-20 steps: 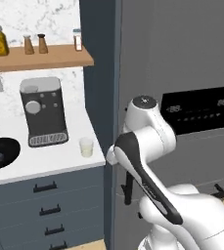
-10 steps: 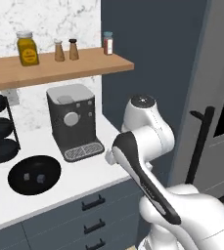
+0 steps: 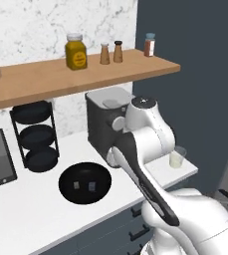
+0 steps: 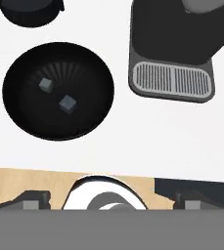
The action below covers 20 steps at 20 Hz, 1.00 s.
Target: Grab a lemon wedge from the fridge and one ice cube from the ice bowl, and put them in the glass of lemonade.
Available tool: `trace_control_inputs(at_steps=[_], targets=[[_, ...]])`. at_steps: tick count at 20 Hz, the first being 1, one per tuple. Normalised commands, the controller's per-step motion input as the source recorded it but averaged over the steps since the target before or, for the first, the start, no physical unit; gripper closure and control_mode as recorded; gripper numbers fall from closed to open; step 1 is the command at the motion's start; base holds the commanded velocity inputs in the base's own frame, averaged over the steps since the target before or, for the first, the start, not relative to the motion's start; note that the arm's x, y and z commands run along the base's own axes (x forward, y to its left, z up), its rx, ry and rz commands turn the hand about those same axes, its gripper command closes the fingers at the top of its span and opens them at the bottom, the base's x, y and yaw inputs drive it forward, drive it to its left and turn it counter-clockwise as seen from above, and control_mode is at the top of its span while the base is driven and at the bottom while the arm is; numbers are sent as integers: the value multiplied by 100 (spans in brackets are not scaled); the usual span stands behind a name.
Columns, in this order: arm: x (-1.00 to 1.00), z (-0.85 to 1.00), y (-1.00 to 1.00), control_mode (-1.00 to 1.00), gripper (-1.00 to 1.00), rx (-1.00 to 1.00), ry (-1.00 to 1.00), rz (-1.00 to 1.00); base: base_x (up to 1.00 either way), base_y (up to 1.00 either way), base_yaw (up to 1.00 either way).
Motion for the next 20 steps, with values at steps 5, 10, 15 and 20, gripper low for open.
trace_control_inputs(at_steps=[5,10,15,20], targets=[[57,-48,84,-100,-100,0,2,26,0,0,0],[47,-40,19,-100,-100,0,23,46,0,0,0],[44,-14,0,-100,-100,-2,34,3,0,0,0],[19,-64,7,-100,-100,0,24,-4,0,0,0]])
